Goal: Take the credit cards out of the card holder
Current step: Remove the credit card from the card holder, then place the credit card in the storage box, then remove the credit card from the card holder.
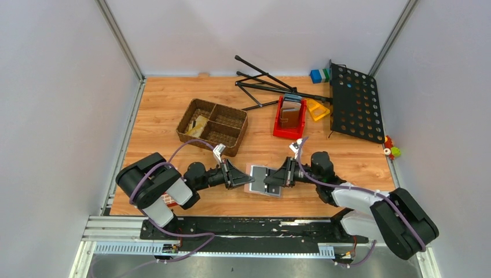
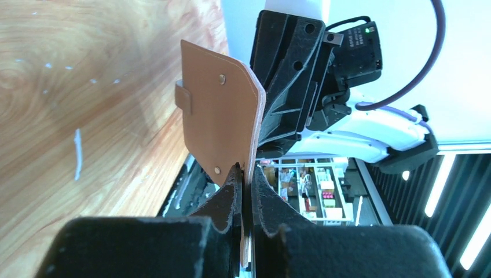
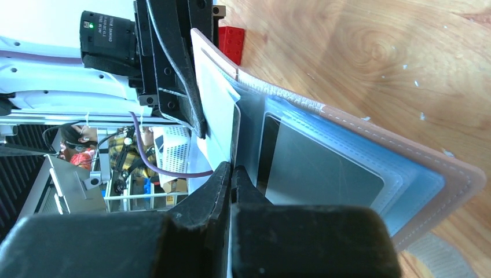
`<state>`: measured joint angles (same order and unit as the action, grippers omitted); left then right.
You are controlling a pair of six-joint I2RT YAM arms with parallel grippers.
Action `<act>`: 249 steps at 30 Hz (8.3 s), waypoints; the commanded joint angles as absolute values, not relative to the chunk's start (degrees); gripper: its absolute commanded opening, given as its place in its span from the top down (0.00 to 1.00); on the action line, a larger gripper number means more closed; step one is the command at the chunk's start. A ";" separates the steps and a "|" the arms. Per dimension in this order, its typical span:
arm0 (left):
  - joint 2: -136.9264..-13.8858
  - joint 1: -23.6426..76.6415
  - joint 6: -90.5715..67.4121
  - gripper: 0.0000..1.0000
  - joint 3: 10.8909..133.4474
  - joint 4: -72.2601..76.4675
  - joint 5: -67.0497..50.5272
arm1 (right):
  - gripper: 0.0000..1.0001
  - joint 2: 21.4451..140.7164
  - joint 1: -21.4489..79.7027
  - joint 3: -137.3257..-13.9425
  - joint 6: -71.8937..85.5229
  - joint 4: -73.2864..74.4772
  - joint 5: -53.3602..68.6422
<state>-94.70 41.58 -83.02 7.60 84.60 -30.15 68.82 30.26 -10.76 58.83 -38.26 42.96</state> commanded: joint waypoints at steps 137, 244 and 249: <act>-37.98 35.57 -64.36 1.00 32.66 6.95 -21.06 | 0.00 48.39 34.76 -31.37 44.22 -5.76 24.26; -42.66 46.27 -55.11 0.56 36.24 2.93 -18.81 | 1.00 50.33 37.43 -34.28 46.61 -6.59 28.56; -47.84 48.75 -53.18 0.61 40.57 1.26 -16.52 | 1.00 50.31 37.91 -34.37 46.06 -5.76 28.03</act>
